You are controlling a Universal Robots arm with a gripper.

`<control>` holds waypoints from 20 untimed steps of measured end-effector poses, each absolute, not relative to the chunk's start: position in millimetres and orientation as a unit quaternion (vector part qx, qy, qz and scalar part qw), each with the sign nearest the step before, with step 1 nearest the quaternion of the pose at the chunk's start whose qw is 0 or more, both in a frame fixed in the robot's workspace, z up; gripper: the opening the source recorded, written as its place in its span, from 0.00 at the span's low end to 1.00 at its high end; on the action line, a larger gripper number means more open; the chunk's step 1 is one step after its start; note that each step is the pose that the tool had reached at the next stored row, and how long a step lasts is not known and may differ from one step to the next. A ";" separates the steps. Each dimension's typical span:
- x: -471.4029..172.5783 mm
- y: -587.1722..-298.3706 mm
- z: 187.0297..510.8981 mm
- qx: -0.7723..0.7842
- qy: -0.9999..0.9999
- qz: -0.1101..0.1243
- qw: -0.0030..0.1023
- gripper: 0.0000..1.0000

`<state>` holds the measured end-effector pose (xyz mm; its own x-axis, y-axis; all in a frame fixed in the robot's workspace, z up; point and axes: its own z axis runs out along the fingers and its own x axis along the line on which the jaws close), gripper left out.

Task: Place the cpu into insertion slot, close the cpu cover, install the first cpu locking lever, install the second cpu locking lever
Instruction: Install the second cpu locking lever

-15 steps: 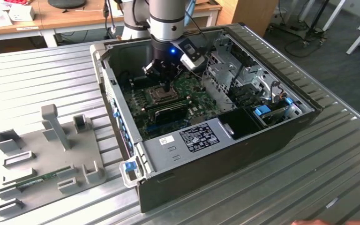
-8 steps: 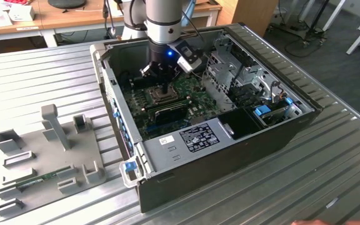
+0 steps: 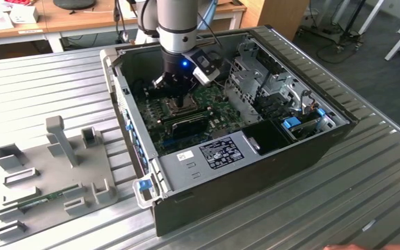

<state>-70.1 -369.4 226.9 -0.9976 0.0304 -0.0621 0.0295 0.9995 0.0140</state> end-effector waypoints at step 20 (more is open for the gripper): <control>-83.7 -369.4 210.3 0.015 0.999 0.007 0.031 0.10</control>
<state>-83.7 -369.4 210.3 -0.9976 0.0305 -0.0624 0.0297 0.9995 0.0141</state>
